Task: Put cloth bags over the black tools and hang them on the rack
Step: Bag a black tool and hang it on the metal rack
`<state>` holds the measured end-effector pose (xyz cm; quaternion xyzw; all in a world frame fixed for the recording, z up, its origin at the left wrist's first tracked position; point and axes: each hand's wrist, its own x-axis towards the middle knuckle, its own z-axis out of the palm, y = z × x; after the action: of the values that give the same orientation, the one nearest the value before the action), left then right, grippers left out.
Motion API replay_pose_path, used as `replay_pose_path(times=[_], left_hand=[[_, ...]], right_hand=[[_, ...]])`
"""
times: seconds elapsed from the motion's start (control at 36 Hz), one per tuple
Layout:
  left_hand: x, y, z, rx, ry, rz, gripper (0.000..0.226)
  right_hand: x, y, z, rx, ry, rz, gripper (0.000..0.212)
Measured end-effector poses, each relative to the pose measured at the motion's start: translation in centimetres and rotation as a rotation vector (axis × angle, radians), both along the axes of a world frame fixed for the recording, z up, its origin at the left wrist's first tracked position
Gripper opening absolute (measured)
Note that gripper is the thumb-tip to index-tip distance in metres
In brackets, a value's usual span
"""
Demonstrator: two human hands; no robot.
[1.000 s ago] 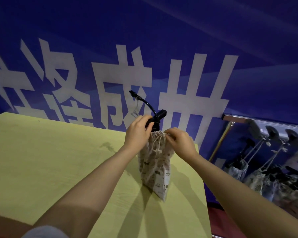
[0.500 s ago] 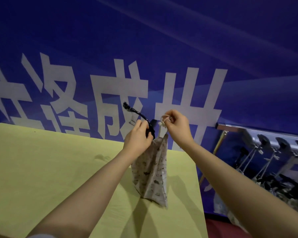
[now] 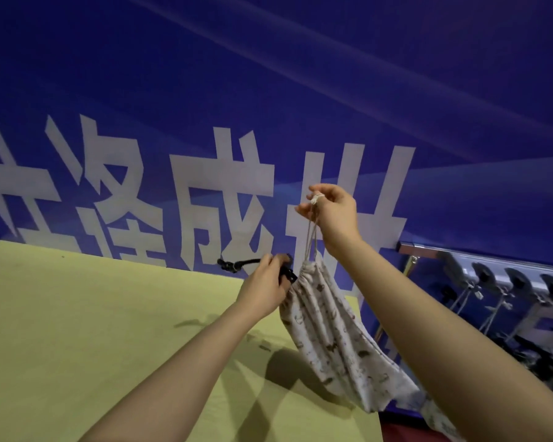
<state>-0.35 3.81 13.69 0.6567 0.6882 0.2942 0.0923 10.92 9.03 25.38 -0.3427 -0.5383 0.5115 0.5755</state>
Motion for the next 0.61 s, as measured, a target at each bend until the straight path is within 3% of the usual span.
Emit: replay_pose_path(times=[0.11,0.28,0.42,0.5,0.61], left_hand=[[1.3,0.3,-0.4,-0.042,-0.045,-0.044,0.034],[4.4,1.0,-0.1,-0.064,0.1,-0.143,0.044],[7.4,2.3,0.5,-0.06,-0.185,-0.217,0.037],[10.0,2.2,1.8,-0.038,-0.285,-0.27,0.017],[13.5,2.2,3.0,-0.022,-0.124,-0.198,0.025]], right_hand=[[1.6,-0.5,-0.2,0.037,-0.042,-0.008,0.012],[4.7,-0.7,-2.0,0.051,-0.104,-0.014,0.006],[7.4,-1.0,-1.6,0.109,-0.159,0.057,0.007],[9.3,-1.0,-1.3,0.124,-0.139,0.061,0.007],[12.6,-1.0,-0.8,0.17,-0.11,0.025,0.009]])
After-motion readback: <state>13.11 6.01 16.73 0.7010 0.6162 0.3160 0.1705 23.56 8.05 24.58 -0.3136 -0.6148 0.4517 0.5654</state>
